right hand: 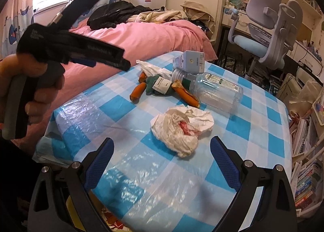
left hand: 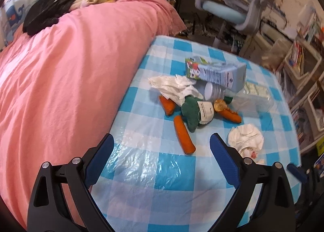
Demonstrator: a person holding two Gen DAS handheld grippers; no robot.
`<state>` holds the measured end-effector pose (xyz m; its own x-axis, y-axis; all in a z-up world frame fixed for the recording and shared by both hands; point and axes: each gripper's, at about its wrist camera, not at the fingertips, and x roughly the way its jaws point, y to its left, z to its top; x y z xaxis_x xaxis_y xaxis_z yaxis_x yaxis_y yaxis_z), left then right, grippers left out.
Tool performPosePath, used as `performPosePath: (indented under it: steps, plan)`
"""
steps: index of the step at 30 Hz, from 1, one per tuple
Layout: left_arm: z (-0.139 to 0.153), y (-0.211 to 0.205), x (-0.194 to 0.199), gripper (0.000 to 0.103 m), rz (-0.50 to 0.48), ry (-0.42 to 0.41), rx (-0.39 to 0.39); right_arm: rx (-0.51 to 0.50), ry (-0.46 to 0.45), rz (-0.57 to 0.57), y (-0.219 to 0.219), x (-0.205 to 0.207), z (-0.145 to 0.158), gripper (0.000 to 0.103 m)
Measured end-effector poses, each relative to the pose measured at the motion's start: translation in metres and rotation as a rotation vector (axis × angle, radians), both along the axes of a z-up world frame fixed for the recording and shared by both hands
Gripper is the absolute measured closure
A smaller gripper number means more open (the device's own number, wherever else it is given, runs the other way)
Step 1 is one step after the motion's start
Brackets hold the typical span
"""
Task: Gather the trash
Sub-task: 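Grasp the orange carrot toy with the left gripper while the right grasps crumpled white paper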
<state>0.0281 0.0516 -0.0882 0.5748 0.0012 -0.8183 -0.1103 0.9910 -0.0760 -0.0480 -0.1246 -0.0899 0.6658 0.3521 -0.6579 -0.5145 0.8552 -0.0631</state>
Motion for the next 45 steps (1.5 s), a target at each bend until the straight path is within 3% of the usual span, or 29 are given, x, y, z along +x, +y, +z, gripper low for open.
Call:
performPosePath:
  steps: [11, 17, 19, 21, 23, 24, 28, 32, 38, 45]
  plan:
    - [-0.036, -0.026, 0.041, 0.012, -0.066, 0.096, 0.077, 0.002, 0.047, -0.017, 0.001, 0.045, -0.014, 0.011]
    - [-0.056, -0.031, 0.058, 0.043, -0.099, 0.156, 0.084, 0.033, 0.080, -0.033, -0.007, 0.065, -0.019, 0.011]
    - [-0.056, -0.035, 0.059, 0.053, -0.115, 0.140, 0.110, 0.040, 0.095, -0.030, -0.007, 0.070, -0.022, 0.011]
    - [-0.055, -0.035, 0.060, 0.077, -0.126, 0.139, 0.096, 0.044, 0.112, -0.017, -0.004, 0.075, -0.024, 0.011]
    - [-0.052, -0.032, 0.059, 0.087, -0.141, 0.152, 0.054, 0.045, 0.140, -0.006, -0.002, 0.079, -0.028, 0.012]
    - [-0.050, -0.030, 0.057, 0.088, -0.147, 0.153, 0.030, 0.048, 0.164, 0.000, -0.002, 0.082, -0.030, 0.014]
    - [-0.023, -0.025, 0.042, 0.088, -0.173, 0.090, -0.028, 0.084, 0.264, 0.014, -0.004, 0.085, -0.040, 0.046]
    - [0.000, -0.018, 0.033, 0.088, -0.174, 0.018, -0.071, 0.088, 0.255, 0.045, -0.002, 0.073, -0.032, 0.061]
    - [0.018, -0.024, 0.021, 0.088, -0.198, -0.056, -0.103, 0.108, 0.236, 0.037, -0.009, 0.058, -0.021, 0.066]
    - [0.021, -0.036, 0.005, 0.088, -0.235, -0.062, -0.116, 0.148, 0.199, 0.013, -0.022, 0.041, -0.006, 0.066]
